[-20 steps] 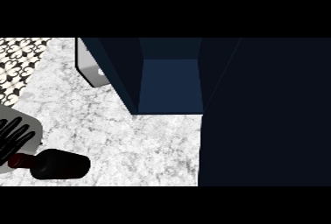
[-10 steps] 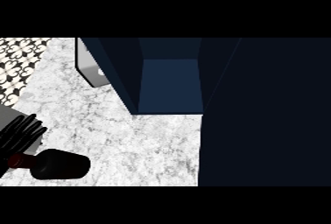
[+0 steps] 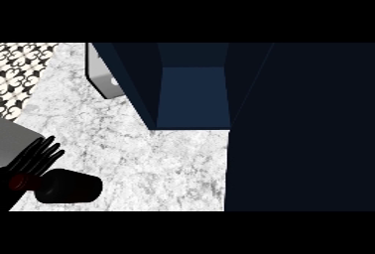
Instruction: Pick up the wine, place it into the cabinet and close the cabinet
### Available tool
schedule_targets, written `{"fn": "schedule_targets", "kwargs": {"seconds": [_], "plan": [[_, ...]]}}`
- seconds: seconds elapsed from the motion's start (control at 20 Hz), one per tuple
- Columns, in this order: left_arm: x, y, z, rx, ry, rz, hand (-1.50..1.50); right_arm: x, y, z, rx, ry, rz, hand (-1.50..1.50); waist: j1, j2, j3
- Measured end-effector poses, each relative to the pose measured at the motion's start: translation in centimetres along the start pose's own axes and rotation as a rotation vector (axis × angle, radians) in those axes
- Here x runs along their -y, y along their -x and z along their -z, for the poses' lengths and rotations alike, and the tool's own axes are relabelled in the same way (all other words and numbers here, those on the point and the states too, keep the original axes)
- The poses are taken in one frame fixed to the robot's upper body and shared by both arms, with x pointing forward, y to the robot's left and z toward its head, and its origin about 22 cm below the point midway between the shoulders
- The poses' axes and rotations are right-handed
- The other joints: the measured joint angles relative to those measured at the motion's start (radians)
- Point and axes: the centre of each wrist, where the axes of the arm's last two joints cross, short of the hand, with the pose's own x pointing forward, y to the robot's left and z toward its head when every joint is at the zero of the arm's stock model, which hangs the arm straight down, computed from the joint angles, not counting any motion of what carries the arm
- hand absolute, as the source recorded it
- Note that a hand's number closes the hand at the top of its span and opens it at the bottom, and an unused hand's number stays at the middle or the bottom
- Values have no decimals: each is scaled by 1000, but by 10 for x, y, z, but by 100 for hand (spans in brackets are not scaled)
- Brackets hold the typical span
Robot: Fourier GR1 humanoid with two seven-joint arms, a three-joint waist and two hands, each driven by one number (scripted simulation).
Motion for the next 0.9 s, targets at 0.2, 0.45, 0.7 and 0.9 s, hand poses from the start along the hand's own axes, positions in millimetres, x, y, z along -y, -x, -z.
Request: {"fn": "schedule_targets", "kwargs": {"seconds": [0.2, 0.45, 0.7, 0.9], "plan": [[1, 16, 7, -18, -5, -12, -150, 1, -5, 5, 3, 6, -6, -150, 1, 0, 0], [-9, 22, 7, -43, -27, -5, -150, 2, -8, 7, 2, 2, -16, -150, 0, 0, 0], [-6, 31, 13, -58, -26, 3, -150, -3, -10, 10, 5, -4, 3, -150, 0, 0, 0], [-4, 43, 15, -78, -37, 10, -150, -1, -6, 7, 7, -2, -2, -150, 0, 0, 0]]}}
